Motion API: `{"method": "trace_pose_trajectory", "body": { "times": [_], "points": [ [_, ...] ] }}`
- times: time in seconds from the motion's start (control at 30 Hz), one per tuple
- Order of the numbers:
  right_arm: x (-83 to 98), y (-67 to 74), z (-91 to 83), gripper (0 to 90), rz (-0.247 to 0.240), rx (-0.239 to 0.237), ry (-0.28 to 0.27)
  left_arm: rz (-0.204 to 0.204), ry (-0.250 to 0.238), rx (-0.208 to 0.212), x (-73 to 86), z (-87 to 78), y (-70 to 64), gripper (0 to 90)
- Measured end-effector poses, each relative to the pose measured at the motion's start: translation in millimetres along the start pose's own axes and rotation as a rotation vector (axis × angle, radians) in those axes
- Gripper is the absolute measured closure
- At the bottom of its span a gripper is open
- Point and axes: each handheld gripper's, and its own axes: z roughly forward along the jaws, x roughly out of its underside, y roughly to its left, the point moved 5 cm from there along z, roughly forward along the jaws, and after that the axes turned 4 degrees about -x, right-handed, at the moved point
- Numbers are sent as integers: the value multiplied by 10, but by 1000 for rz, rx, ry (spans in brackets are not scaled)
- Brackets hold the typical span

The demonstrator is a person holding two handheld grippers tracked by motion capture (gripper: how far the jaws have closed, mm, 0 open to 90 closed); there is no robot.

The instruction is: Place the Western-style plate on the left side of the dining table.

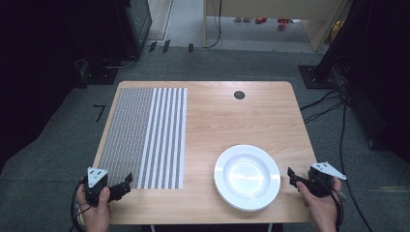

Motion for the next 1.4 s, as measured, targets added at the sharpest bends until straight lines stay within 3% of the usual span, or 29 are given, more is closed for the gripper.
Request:
{"method": "trace_pose_trajectory", "body": {
  "times": [0.1, 0.13, 0.37, 0.5, 0.87, 0.93, 1.0, 1.1, 1.23, 1.4],
  "points": [
    [-26, 34, -19, 139, 9, -4, -13, -5, 6, 43, -54, 15, -142, 81],
    [-54, 59, -31, 139, -1, 17, -25, -5, 6, 54, -70, 21, -187, 81],
    [-103, 122, -76, 140, 6, 31, -39, 20, 7, 104, -156, 42, -455, 81],
    [-150, 152, -118, 143, 44, -2, -59, 24, 1, 124, -215, 60, -578, 81],
    [-216, 262, -138, 159, 34, -39, -81, 68, 8, 166, -307, 160, -1013, 81],
    [-221, 307, -136, 184, 25, -36, -85, 72, 3, 189, -330, 178, -1124, 81],
    [-224, 321, -137, 193, 20, -40, -89, 77, 2, 195, -337, 185, -1160, 81],
    [-230, 363, -141, 257, 10, -55, -99, 84, 2, 214, -347, 207, -1260, 81],
    [-241, 425, -168, 455, 13, -111, -122, 82, 5, 237, -359, 231, -1371, 82],
    [-245, 457, -208, 544, 33, -149, -138, 93, 12, 264, -362, 251, -1530, 81]
  ]
}}
